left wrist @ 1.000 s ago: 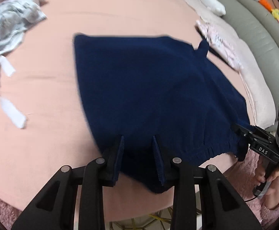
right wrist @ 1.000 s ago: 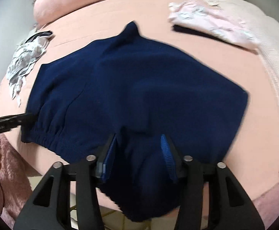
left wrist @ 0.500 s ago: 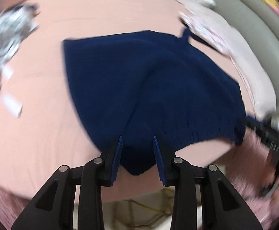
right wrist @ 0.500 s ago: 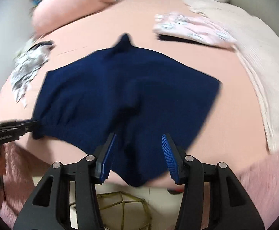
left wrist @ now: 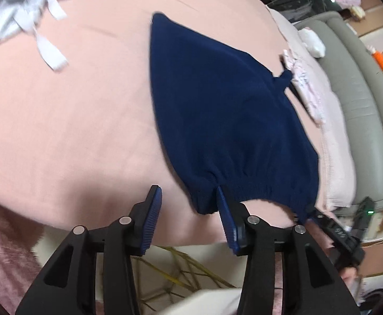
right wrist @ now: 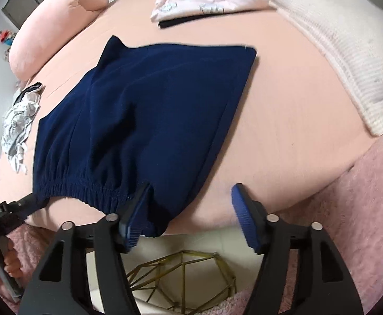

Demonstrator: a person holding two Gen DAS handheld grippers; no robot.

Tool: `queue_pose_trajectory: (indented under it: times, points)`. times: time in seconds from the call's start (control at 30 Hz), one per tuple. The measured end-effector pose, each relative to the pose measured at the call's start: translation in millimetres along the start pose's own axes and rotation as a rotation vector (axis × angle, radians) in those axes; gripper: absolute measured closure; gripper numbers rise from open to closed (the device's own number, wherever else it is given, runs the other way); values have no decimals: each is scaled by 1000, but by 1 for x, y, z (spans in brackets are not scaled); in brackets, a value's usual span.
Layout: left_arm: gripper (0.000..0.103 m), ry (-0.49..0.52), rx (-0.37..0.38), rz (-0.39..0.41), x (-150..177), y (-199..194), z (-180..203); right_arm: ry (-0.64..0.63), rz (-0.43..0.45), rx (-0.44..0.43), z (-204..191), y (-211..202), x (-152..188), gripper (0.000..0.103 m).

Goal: Fold clothes

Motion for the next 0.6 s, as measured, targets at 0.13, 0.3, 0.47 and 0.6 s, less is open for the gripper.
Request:
queue_pose_trajectory:
  times: [0.13,0.3,0.47,0.6]
  points:
    - [56,22,25,1,1,2,3,-58,-24,-83,-13,8,2,44]
    - [76,93,-12,18,8,-7,12,-73,-4,-97,-20,6,1,81]
    - [80,166,-64,41,15,-24,22,-93,93,-8,-22,-20,-2,88]
    - [76,129,-100,-46,19,-1,8,-61,24,52,-15,0,-2,87]
Point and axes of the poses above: each gripper's, at about its wrist camera, not at the fingertips, and y roughly the way its jaws point, z to its right, x to its underside, the point moved 6 cm from there along y, roughly the way its jaws point, and after that the axes turned 8 degrees about -z, right-handed, at the moved point
